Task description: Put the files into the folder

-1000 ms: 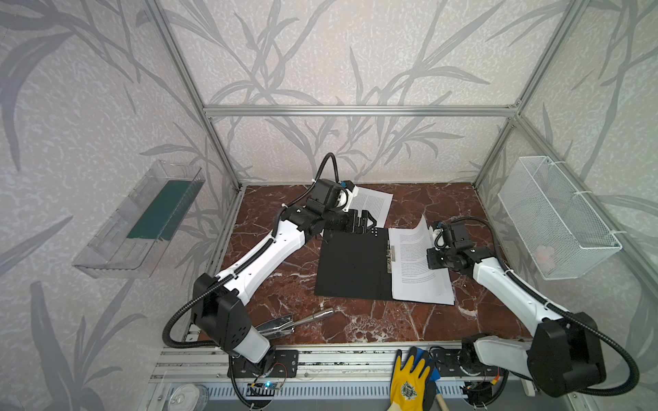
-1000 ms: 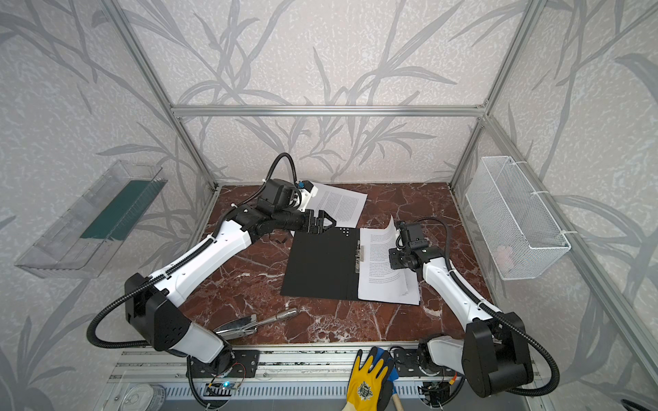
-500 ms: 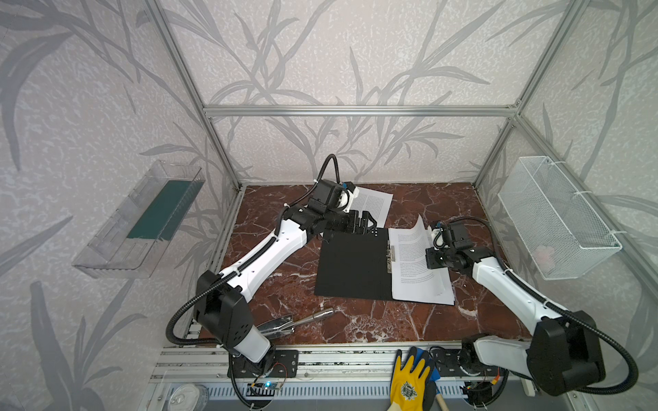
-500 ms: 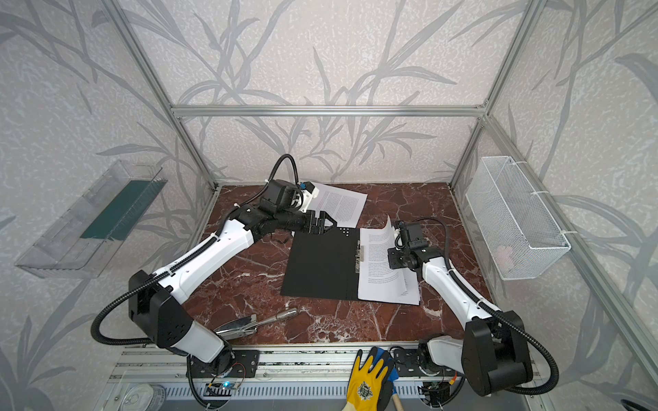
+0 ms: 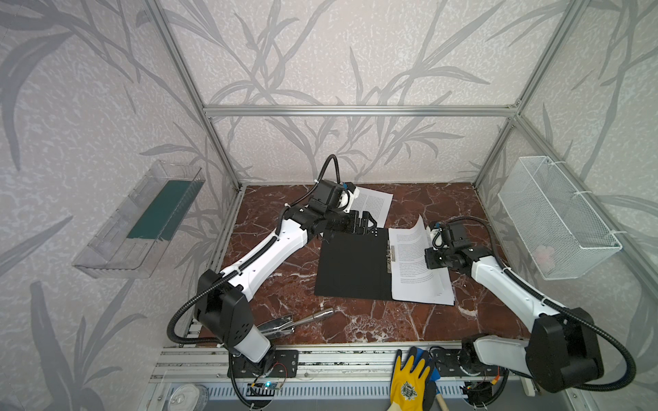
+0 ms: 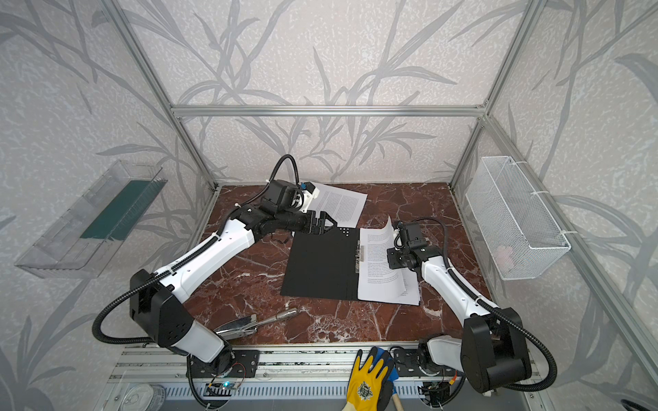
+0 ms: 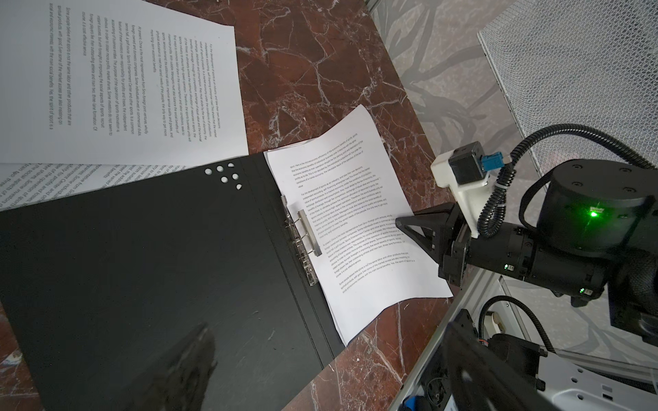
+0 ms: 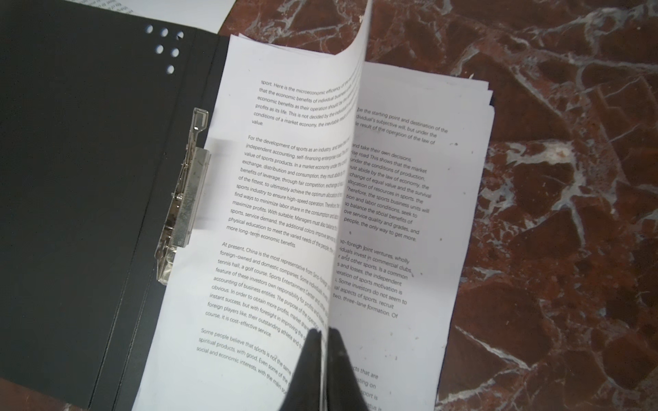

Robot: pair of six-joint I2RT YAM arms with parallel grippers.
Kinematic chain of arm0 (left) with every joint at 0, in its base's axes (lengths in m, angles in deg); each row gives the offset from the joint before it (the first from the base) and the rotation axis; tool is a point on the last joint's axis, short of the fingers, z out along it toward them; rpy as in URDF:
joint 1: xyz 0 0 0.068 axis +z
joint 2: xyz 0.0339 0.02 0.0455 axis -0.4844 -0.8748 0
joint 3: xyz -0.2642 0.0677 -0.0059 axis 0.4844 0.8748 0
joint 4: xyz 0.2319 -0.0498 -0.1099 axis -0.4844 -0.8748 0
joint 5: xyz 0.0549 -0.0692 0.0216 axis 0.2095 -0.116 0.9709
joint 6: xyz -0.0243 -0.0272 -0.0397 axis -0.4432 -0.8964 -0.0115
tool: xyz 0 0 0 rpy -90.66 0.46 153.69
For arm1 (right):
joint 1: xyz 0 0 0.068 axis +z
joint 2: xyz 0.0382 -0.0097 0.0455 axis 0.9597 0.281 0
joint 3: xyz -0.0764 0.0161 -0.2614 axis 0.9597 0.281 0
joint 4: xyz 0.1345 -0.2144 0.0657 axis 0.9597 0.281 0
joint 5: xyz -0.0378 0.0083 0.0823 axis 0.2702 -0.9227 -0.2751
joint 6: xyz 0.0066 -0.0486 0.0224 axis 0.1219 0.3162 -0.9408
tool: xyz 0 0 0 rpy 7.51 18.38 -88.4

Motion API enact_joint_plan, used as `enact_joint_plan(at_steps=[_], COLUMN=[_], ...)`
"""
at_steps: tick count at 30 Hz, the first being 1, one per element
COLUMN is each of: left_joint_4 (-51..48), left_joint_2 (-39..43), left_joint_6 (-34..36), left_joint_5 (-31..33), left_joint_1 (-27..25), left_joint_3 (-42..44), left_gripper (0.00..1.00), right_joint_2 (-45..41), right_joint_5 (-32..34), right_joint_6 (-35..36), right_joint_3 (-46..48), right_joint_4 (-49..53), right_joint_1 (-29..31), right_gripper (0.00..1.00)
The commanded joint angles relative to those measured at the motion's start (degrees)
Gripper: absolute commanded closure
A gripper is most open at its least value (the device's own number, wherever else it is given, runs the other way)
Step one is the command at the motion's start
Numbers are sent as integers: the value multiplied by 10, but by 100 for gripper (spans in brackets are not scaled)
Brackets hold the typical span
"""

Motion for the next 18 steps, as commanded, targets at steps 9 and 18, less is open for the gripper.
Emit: enact_joint_plan(at_steps=[9, 18], left_joint_4=[-2, -2], left_joint_2=[-4, -5], left_joint_6=[9, 9], left_joint_5=[-2, -2], left_joint_1=[3, 3], left_joint_3=[4, 3], left_gripper=[1, 1], right_joint_2=[10, -4], right_joint_5=[-8, 37], right_joint_6=[-7, -30], right_joint_3=[-11, -16], right_joint_4=[2, 10], right_joint_1=[3, 3], right_gripper=[77, 1])
